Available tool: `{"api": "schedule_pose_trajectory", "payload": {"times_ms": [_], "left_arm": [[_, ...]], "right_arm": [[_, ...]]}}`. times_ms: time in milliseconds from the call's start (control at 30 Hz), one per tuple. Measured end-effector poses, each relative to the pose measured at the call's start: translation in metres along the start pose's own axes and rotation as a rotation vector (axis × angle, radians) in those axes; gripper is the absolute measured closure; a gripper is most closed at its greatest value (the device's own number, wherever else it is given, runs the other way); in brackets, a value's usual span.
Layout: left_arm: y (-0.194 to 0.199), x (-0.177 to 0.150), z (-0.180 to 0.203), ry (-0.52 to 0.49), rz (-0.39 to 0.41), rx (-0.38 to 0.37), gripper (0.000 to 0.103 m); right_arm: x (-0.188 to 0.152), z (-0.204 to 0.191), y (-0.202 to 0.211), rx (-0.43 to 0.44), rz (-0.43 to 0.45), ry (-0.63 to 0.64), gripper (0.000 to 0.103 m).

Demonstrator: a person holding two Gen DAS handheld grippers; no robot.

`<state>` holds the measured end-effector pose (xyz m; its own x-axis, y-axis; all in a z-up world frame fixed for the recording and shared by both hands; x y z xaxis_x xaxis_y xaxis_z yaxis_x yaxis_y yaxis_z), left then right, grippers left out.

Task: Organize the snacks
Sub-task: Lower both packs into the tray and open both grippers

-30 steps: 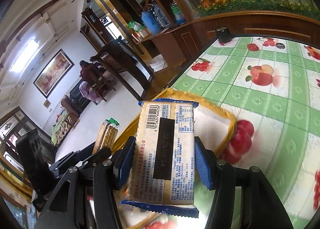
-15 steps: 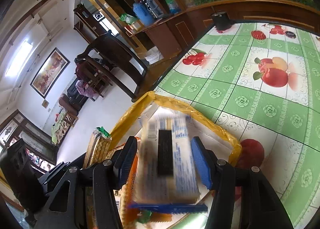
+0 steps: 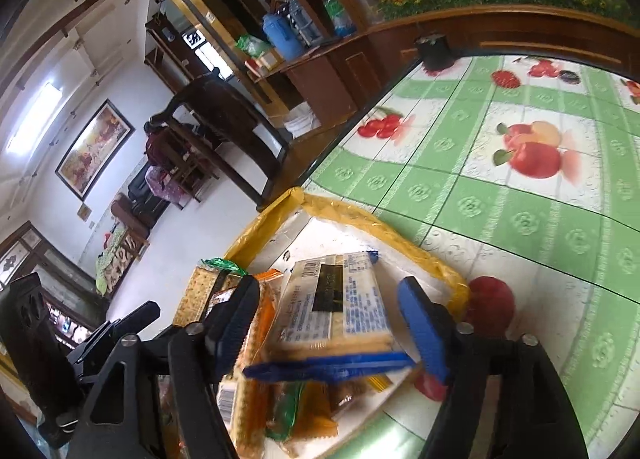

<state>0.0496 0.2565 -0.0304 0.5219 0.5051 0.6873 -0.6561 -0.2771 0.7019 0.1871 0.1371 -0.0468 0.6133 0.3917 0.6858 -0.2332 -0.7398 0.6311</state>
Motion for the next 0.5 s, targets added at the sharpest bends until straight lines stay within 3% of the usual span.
{"api": "schedule_pose_trajectory", "payload": {"times_ms": [133,200,333,500], "left_arm": [[0.011,-0.004,0.006,-0.017,0.018,0.001,0.023],[0.016,-0.007,0.009,-0.024,0.023,-0.007,0.023],[0.026,-0.012,0.019,-0.041,0.028,-0.032,0.023],[0.039,-0.019,0.042,-0.073,0.034,-0.065,0.022]], "right_arm": [[-0.007,-0.001,0.023,-0.008,0.036,-0.009,0.024],[-0.014,-0.001,0.037,-0.024,0.050,-0.009,0.014],[-0.034,0.008,0.068,-0.062,0.076,-0.029,0.012],[-0.064,0.023,0.104,-0.138,0.096,-0.059,0.002]]}}
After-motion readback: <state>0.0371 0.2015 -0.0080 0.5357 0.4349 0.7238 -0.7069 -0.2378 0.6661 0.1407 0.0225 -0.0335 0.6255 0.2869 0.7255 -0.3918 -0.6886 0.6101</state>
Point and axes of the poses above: each gripper's, at about its wrist camera, not at the fingertips, and y roughly against the way its jaws point, z to its right, x to its top, the point moved 2 cm from there along -y, roughly the way its jaws point, and after that the axes turned 12 degrees about y, right-handed, at the moved point
